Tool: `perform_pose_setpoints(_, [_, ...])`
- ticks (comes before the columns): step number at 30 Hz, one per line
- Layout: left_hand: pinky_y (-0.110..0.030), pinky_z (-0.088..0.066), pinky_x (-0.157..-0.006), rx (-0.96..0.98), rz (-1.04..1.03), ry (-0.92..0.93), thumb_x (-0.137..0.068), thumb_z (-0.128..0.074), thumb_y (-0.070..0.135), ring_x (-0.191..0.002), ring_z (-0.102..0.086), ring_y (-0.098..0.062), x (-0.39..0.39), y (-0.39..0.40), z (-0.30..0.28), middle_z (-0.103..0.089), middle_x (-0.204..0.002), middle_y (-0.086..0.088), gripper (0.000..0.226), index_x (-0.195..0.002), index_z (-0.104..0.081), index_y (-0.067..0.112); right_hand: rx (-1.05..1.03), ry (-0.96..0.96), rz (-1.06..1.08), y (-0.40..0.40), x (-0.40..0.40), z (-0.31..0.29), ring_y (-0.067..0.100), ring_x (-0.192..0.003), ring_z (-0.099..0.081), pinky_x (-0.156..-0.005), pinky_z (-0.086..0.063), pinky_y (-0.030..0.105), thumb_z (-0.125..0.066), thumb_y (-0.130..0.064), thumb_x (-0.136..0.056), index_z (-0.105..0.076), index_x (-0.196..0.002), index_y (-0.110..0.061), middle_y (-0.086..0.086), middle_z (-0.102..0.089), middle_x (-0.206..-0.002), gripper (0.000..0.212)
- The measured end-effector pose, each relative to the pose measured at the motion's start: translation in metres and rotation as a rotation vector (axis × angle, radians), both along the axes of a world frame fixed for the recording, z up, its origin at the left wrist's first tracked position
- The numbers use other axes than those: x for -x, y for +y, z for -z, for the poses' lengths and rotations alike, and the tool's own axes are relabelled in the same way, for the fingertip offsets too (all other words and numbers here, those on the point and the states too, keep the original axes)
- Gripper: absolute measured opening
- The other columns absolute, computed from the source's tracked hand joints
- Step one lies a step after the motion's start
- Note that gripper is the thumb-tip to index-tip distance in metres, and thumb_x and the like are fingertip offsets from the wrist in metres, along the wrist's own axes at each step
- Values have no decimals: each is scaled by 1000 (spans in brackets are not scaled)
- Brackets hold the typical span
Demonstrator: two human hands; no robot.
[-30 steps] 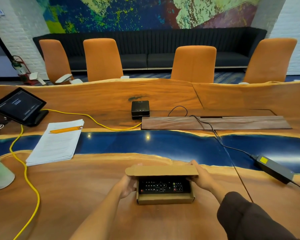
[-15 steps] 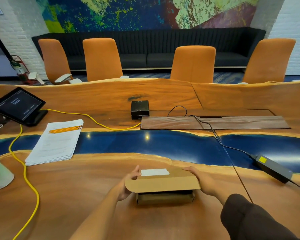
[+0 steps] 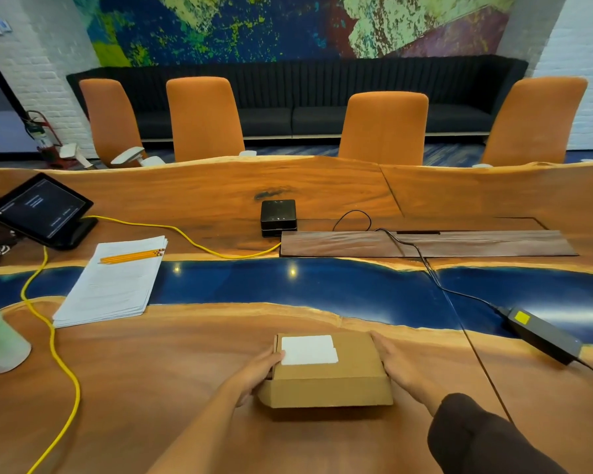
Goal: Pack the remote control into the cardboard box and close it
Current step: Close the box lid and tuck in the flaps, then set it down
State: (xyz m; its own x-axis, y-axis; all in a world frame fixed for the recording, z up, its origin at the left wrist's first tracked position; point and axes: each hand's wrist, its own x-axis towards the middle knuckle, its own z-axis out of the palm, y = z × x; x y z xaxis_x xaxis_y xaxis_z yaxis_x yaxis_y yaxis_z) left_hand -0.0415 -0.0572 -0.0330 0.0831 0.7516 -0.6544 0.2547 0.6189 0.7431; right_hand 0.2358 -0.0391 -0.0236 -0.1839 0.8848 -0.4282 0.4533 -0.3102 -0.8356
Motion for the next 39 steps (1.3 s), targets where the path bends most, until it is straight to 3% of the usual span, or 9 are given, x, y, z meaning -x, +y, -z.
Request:
perform_pose_setpoints(5, [-24, -49, -69, 9, -103, -171, -91, -50, 48, -100, -60, -12, -7, 0, -5, -62, -118, 5, 53, -140, -30, 44, 117, 142, 95, -3, -5, 2, 6, -95, -56, -85, -42, 27, -38, -41, -97, -51, -98, -34, -8, -61, -102, 15])
perform_pose_setpoints(7, [-26, -49, -70, 5, -131, -199, -89, -52, 47, -99, -60, -17, -10, 1, -6, -62, -120, -2, 57, -141, -30, 43, 159, 204, 119, -5, -8, 1, 12, -100, -58, -78, -44, 25, -43, -43, -95, -53, -100, -33, -3, -64, -106, 15])
perform_pose_setpoints(14, [-29, -49, -72, -44, -153, -240, -89, -57, 34, -111, -56, -21, -14, 4, -5, -56, -133, -5, 68, -147, -23, 38, 274, 308, 241, 3, -13, -4, 23, -104, -54, -81, -43, 37, -52, -48, -89, -50, -115, -35, 6, -60, -112, 29])
perform_pose_setpoints(17, [-29, -48, -72, -64, -168, -219, -89, -57, 34, -107, -56, -19, -16, 6, -5, -59, -127, -2, 63, -146, -28, 38, 248, 304, 286, 8, -10, -5, 21, -102, -55, -84, -41, 39, -49, -42, -93, -42, -130, -36, 2, -60, -112, 38])
perform_pose_setpoints(23, [-26, -46, -68, -88, -168, -182, -92, -54, 28, -99, -58, -13, -17, 6, -7, -62, -112, 6, 53, -142, -37, 32, 162, 243, 351, 7, -2, -3, 16, -97, -56, -67, -44, 27, -48, -26, -96, -42, -138, -21, 3, -60, -119, 43])
perform_pose_setpoints(27, [-28, -49, -75, -106, -212, -159, -96, -49, 21, -104, -60, -20, -21, 7, -6, -63, -123, -3, 46, -141, -41, 22, 130, 218, 401, 5, 3, -3, 15, -95, -54, -64, -42, 24, -49, -21, -96, -42, -138, -18, 7, -57, -126, 43])
perform_pose_setpoints(30, [-28, -47, -80, -111, -222, -72, -97, -46, 20, -101, -59, -20, -25, 9, -10, -61, -128, -8, 43, -140, -45, 16, 136, 183, 395, 3, 5, -2, 12, -86, -57, -59, -42, 24, -48, -23, -97, -47, -133, -17, 1, -63, -106, 36])
perform_pose_setpoints(32, [-25, -47, -69, -111, -219, -45, -98, -44, 18, -89, -60, -16, -25, 10, -11, -63, -120, -9, 38, -135, -49, 13, 144, 170, 390, 2, 7, -1, 12, -83, -59, -57, -43, 24, -47, -23, -97, -52, -127, -17, -4, -63, -93, 31])
perform_pose_setpoints(39, [-29, -50, -59, -36, -240, 87, -96, -48, 25, -82, -60, -25, -23, 16, -19, -65, -103, -15, 36, -124, -56, 4, 229, 104, 372, 4, 8, -4, 18, -82, -60, -57, -44, 26, -51, -31, -94, -56, -104, -13, 6, -64, -91, 21])
